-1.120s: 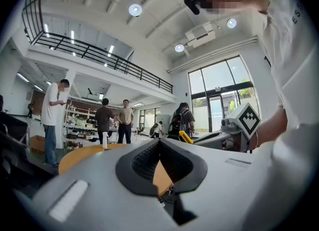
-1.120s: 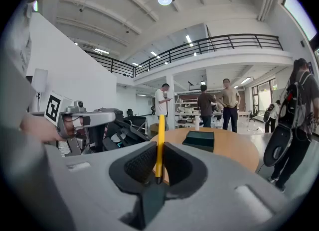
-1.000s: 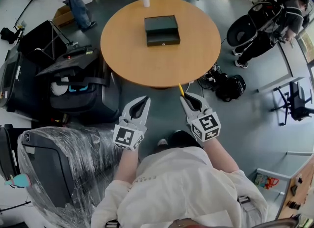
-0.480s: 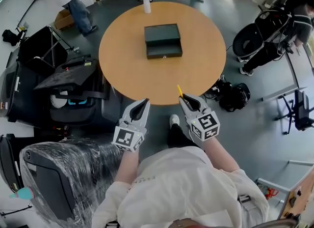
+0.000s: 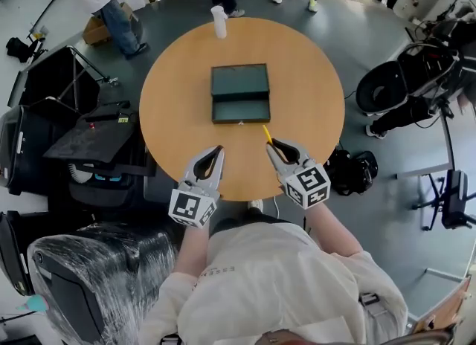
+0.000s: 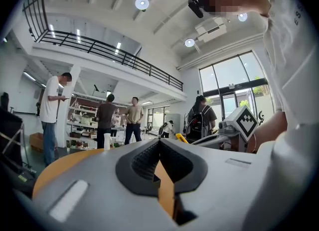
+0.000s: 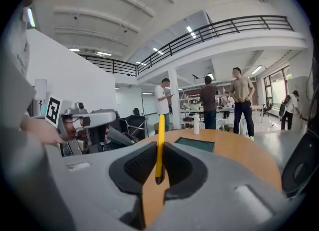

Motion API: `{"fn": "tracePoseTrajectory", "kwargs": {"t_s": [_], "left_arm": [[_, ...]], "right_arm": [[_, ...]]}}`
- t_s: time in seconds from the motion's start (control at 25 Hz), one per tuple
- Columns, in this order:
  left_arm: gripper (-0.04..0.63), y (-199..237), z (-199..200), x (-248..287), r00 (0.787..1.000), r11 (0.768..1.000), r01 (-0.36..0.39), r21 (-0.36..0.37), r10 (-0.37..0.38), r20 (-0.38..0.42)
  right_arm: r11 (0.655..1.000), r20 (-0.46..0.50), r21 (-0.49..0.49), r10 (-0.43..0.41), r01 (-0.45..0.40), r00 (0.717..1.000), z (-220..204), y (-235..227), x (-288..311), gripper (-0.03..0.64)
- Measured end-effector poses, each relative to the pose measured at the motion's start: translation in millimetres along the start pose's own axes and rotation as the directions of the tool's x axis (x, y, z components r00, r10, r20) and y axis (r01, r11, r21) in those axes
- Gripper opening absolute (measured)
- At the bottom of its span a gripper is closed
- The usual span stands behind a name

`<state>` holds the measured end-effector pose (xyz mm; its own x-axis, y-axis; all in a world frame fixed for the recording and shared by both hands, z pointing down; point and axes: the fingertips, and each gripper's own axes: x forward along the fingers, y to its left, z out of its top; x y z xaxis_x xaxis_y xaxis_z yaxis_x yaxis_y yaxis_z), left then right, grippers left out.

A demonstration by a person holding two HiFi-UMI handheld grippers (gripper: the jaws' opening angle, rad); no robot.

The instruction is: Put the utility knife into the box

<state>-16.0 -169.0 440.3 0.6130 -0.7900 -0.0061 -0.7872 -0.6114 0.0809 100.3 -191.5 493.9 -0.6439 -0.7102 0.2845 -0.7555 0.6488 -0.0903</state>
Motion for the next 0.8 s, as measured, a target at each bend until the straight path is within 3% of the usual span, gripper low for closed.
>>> {"fn": "tracePoseTrajectory", "kwargs": {"t_s": [0.4,0.6,0.8], "left_arm": [[0.017,33,-16,49,0.999,0.999,-0.029,-0.016,0.028,-0.044],[0.017,55,-28,69,0.998,0.998,-0.018,-0.058,0.015,-0.059],[0.017,79,-35,88,0.998,0.997,0.009,-0.074,-0.014,-0.066]], "right_arm": [[0.999,-0.066,0.017,0.046,-0.045,0.997,-8,-39,48,0.035],[0.999,-0.122,0.019,0.041,-0.039,0.992,-21,-51,76,0.035],[0.998,-0.236,-0.004,0.065,-0.068,0.97,-40,-60,119,0.035]]}}
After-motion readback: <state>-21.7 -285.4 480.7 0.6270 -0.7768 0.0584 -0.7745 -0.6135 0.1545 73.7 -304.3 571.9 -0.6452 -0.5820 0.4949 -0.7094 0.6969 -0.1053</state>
